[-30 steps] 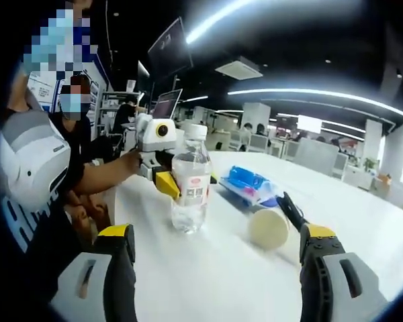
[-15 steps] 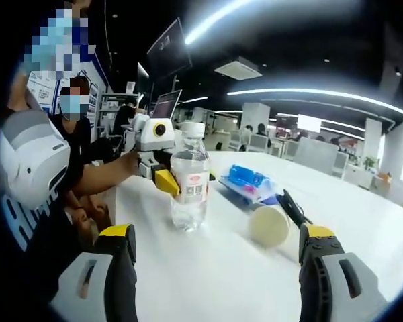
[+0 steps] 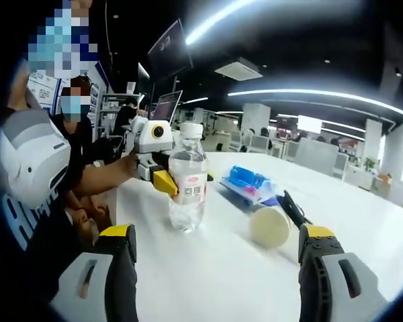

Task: Arrange the tabletop items into an orderly group along one side of the table until the central work area is clear of visible clutter.

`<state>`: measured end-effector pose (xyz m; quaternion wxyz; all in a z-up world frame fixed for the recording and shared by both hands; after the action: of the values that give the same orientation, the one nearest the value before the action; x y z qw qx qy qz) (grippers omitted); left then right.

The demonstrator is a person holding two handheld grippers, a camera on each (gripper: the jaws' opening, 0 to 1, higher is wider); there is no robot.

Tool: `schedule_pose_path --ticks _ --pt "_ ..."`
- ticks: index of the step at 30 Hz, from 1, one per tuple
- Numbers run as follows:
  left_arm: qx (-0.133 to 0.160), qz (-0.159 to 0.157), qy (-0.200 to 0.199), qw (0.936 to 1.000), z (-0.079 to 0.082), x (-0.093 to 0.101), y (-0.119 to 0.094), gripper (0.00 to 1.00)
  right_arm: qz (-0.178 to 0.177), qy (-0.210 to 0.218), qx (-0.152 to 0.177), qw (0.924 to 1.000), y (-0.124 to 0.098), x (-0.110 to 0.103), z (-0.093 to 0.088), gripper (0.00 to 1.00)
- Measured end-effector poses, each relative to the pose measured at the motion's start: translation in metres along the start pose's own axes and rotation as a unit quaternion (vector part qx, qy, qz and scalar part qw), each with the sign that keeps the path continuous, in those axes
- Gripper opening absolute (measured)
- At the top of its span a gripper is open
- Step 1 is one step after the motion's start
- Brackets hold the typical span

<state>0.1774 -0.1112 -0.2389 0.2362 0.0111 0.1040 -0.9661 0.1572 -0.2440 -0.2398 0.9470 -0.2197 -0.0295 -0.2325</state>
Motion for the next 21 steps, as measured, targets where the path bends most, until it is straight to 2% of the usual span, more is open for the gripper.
schedule_pose_path --ticks 16,21 --pt "0.008 0.006 -0.004 0.9999 0.001 -0.003 -0.005 0.38 -0.003 0.006 0.000 1.0000 -0.001 0.003 -0.004 0.97" --pt "0.021 0.010 -0.010 0.9997 0.005 -0.007 -0.011 0.38 -0.004 0.006 -0.001 1.0000 -0.002 0.004 -0.005 0.96"
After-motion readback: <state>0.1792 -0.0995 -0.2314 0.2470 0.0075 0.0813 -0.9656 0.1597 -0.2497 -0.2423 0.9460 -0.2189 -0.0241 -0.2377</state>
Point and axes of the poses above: the point that each gripper's makers call its tool centre point, and the gripper's own axes: y roughly forward along the fingers, x roughly to its right, z roughly out of its top, the point moved 2 cm from there along -y, roughly backward along the fingers, and after that the axes turned 10 degrees about -x, right-handed, at the moved point
